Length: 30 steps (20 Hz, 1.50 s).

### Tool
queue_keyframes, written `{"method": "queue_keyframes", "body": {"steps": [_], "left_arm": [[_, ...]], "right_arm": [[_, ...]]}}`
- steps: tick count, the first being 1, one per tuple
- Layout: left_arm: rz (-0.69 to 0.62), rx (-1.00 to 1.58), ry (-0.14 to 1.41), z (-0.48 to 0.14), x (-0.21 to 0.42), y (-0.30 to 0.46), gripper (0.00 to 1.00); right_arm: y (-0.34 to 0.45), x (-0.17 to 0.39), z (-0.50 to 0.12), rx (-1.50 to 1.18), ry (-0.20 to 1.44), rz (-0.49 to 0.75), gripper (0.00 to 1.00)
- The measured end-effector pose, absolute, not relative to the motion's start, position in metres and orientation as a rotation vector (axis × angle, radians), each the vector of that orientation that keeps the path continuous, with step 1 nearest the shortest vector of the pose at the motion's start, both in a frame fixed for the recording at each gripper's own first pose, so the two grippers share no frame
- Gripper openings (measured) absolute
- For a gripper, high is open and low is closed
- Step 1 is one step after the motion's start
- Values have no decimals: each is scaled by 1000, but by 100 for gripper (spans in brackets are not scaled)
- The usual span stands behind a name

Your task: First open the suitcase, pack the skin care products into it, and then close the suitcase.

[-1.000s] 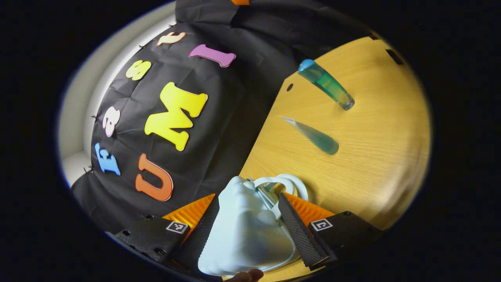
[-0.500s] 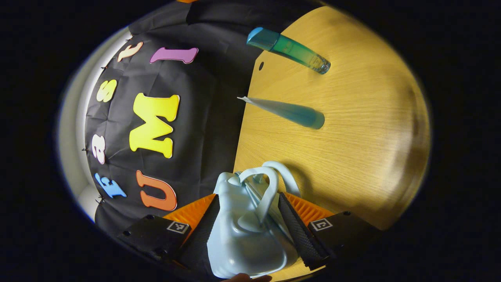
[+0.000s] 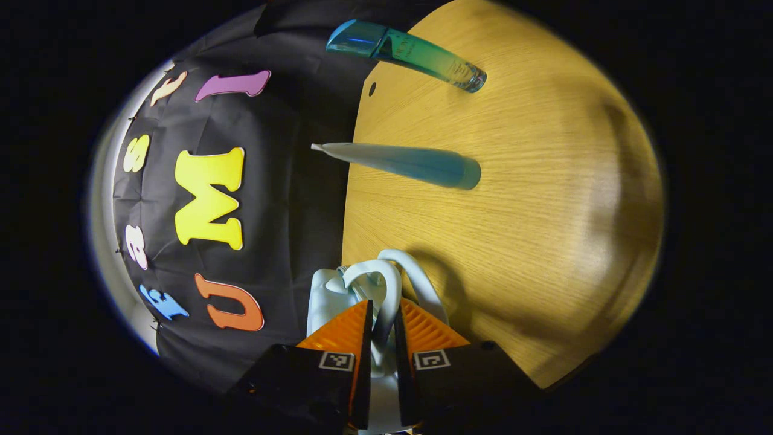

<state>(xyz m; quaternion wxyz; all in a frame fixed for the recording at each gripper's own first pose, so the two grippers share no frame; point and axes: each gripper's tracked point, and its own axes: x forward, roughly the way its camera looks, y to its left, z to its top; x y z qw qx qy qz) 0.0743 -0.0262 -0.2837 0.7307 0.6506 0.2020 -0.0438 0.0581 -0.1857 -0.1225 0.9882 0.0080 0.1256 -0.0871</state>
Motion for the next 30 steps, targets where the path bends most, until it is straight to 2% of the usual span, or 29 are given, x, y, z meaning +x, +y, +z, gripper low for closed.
{"method": "queue_keyframes", "body": {"steps": [3,5,9,10,11,18,24,30], "left_arm": [[-99,1357,414,-276,70,-26,6],[-91,1267,415,-262,70,-21,3],[-39,999,359,-206,68,-8,3],[-21,928,341,-186,65,-1,0],[7,857,328,-167,64,9,3],[193,534,243,-67,38,120,2],[212,330,196,-47,14,228,2],[217,96,193,-93,10,354,3]], "right_arm": [[-176,58,-120,-6,252,-157,80],[-169,59,-115,-28,241,-151,80],[-153,62,-104,-47,229,-145,80],[-149,64,-103,-48,229,-148,80],[-143,64,-101,-44,231,-146,80],[-65,68,-92,-54,232,-106,80],[13,62,-82,-95,222,-62,80],[78,44,-51,-46,177,-32,81]]}}
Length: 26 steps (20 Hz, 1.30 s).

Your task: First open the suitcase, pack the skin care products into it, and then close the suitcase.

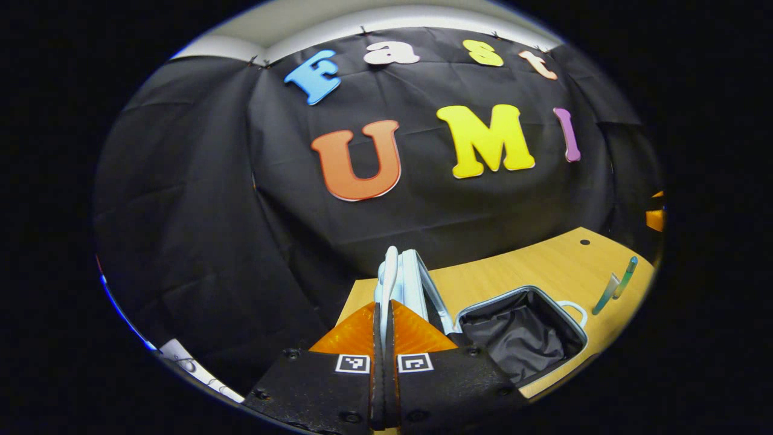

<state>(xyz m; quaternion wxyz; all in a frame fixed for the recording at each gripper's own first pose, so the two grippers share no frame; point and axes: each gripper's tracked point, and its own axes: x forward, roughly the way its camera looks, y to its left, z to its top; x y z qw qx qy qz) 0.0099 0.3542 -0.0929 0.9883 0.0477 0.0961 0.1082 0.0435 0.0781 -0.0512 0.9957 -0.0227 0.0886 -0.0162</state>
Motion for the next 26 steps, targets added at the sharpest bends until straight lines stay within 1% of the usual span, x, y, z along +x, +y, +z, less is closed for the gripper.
{"method": "queue_keyframes", "body": {"steps": [2,5,9,12,13,14,15,17,18,23,25,26], "left_arm": [[259,-8,239,-131,9,401,3],[282,-202,320,-204,4,446,3],[296,-368,465,-297,5,469,3],[312,-446,504,-323,7,476,4],[315,-464,506,-326,8,477,7],[332,-471,496,-327,11,484,8],[325,-486,495,-326,12,484,15],[329,-485,500,-327,10,483,18],[332,-475,496,-326,8,485,9],[365,-512,438,-296,-14,484,94],[371,-464,399,-275,-24,475,97],[363,-432,380,-260,-30,463,97]], "right_arm": [[89,35,-45,-78,165,-29,81],[103,25,-44,-131,171,-17,81],[117,13,-32,-161,155,-1,81],[126,12,-30,-193,141,8,81],[129,12,-29,-198,142,13,81],[130,11,-29,-203,142,16,81],[131,11,-29,-208,139,17,81],[130,12,-27,-214,132,18,81],[128,12,-27,-210,130,16,81],[115,12,-26,-188,117,9,81],[107,11,-34,-173,128,16,82],[103,11,-38,-168,134,21,81]]}}
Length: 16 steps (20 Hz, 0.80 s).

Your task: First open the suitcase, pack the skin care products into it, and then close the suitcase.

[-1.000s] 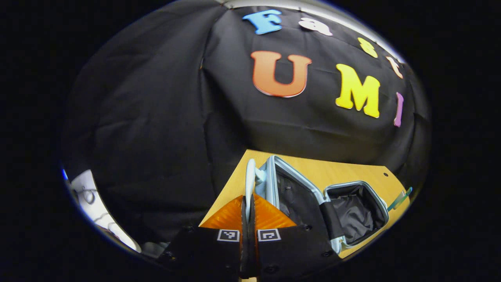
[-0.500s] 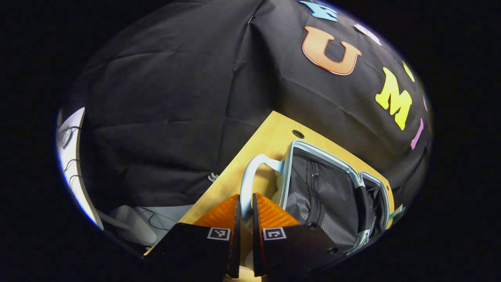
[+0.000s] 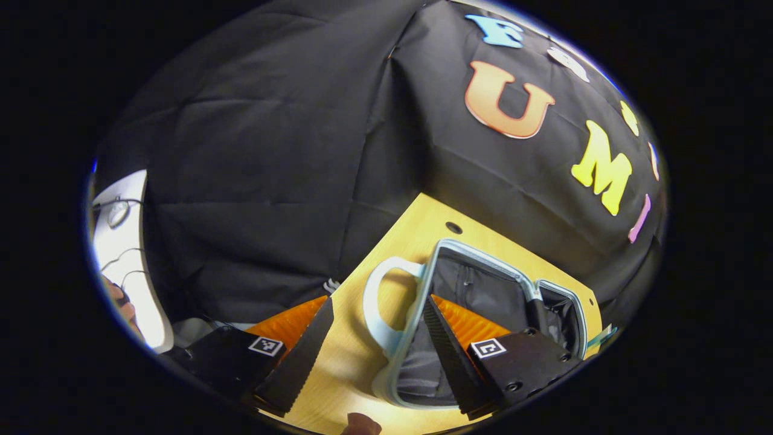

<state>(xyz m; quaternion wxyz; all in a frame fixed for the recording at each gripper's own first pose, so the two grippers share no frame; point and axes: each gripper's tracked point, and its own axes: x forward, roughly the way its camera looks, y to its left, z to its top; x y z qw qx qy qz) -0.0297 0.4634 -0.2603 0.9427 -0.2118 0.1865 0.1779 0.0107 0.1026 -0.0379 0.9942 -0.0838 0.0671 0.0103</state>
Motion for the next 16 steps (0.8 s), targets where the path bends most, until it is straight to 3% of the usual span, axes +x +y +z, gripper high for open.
{"method": "queue_keyframes", "body": {"steps": [6,9,10,16], "left_arm": [[214,-289,321,-194,-30,317,97],[74,-252,329,-185,-22,208,100],[27,-241,333,-181,-24,174,96],[-211,-191,389,-192,-12,-19,96]], "right_arm": [[58,5,-63,-143,166,44,81],[28,1,-73,-132,178,53,81],[16,-1,-78,-128,183,57,81],[-55,-8,-109,-93,244,58,81]]}}
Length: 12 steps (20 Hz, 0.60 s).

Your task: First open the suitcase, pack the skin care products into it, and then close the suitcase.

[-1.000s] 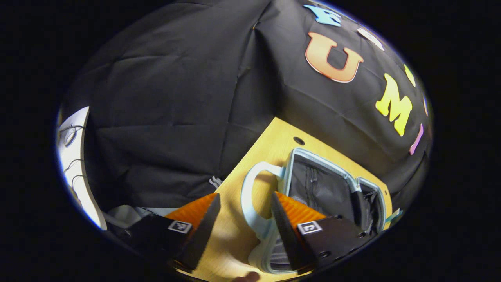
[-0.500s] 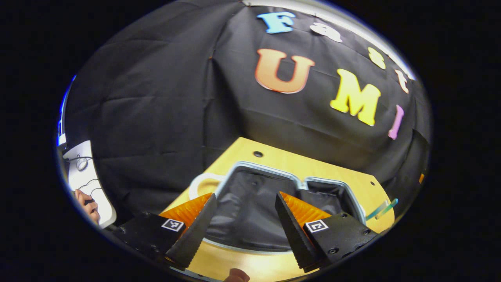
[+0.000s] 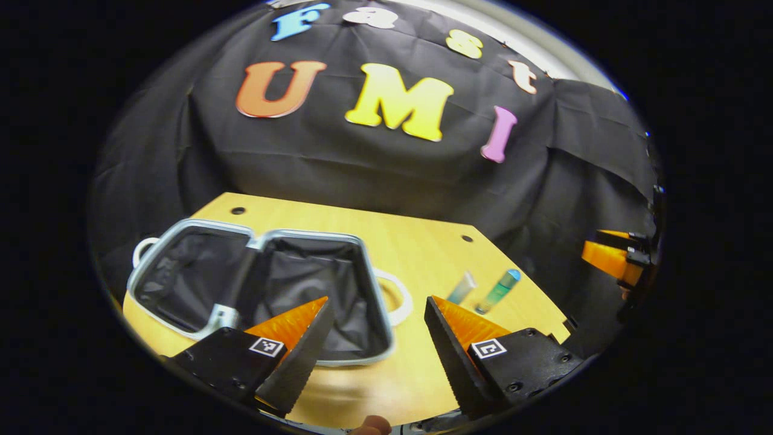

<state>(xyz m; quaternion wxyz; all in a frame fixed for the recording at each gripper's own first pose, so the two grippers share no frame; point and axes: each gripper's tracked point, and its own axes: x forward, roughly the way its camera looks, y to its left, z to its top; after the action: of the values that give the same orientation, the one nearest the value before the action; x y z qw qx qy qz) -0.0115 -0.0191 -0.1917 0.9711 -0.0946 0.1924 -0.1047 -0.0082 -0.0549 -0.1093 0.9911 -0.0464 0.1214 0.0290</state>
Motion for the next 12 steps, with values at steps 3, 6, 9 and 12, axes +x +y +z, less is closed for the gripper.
{"method": "queue_keyframes", "body": {"steps": [3,6,9,12], "left_arm": [[-267,-168,430,-211,5,-75,96],[-278,-162,469,-234,20,-121,97],[-251,-132,505,-258,43,-140,96],[-221,-115,555,-286,61,-151,96]], "right_arm": [[-91,-8,-120,-74,272,35,81],[-119,-6,-132,-73,295,22,81],[-140,-3,-145,-80,321,23,81],[-154,1,-157,-88,342,26,81]]}}
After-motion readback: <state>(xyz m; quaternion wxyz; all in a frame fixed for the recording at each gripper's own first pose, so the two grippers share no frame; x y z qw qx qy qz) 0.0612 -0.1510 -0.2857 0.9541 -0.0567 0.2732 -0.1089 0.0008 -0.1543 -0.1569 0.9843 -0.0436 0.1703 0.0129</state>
